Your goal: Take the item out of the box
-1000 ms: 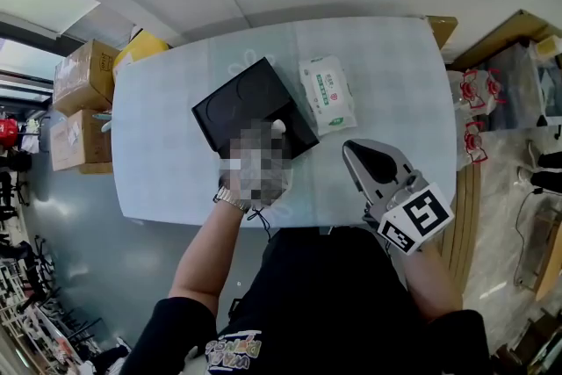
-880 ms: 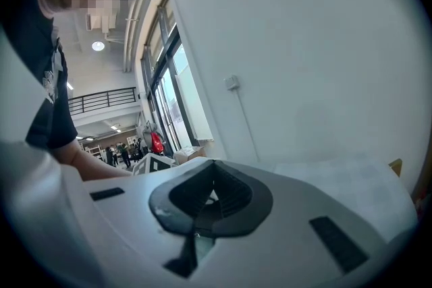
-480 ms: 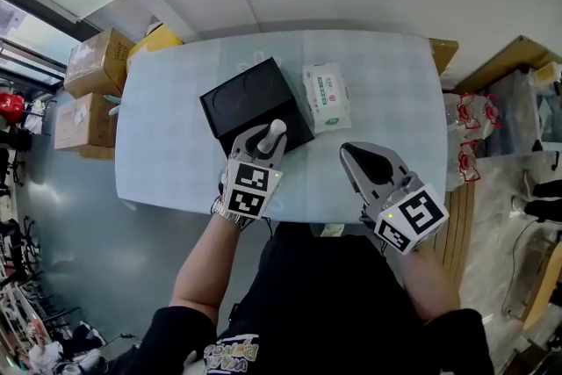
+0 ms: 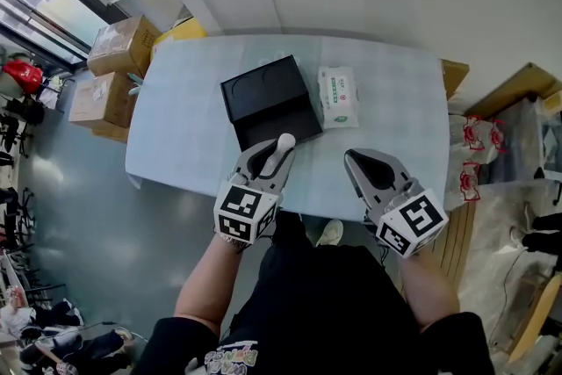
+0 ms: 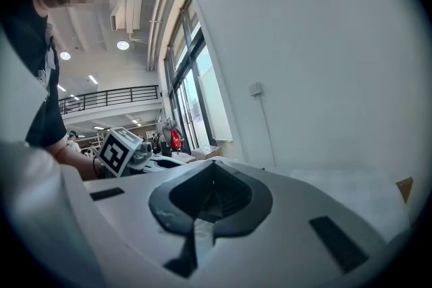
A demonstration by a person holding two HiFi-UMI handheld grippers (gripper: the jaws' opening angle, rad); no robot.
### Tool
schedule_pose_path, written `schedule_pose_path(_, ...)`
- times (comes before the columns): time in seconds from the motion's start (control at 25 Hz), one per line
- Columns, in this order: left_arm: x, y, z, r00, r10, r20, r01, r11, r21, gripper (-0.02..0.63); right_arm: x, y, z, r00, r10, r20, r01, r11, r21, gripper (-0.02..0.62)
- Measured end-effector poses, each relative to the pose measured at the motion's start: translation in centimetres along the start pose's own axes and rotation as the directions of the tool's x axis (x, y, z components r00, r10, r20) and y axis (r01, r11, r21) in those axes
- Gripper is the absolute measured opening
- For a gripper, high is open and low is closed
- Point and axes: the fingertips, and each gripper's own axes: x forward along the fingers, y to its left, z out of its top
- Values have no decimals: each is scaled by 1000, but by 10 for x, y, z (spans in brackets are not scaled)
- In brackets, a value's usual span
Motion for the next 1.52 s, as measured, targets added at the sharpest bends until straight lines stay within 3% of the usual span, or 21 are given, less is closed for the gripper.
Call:
schedule_pose_path(0.28, -57, -20, 20, 993, -1, 114, 8, 998, -65, 124, 6, 27, -5, 998, 60, -10, -60, 998, -11, 9)
schedule_pose_path(0.64, -112, -2, 16, 985, 21, 172, -6, 996, -88, 124, 34, 74, -12, 994, 102, -32, -103, 995, -20, 9)
schedule_pose_path(1.08, -180, 36, -21, 982, -43, 186, 62, 993, -99, 124, 75, 150, -37, 996, 60, -58, -60, 998, 7, 9)
schedule_pose_path(1.52, -229, 48, -62, 973, -117, 201, 141, 983, -114, 126, 74, 214, -69, 996, -16, -86, 16, 1000, -5, 9)
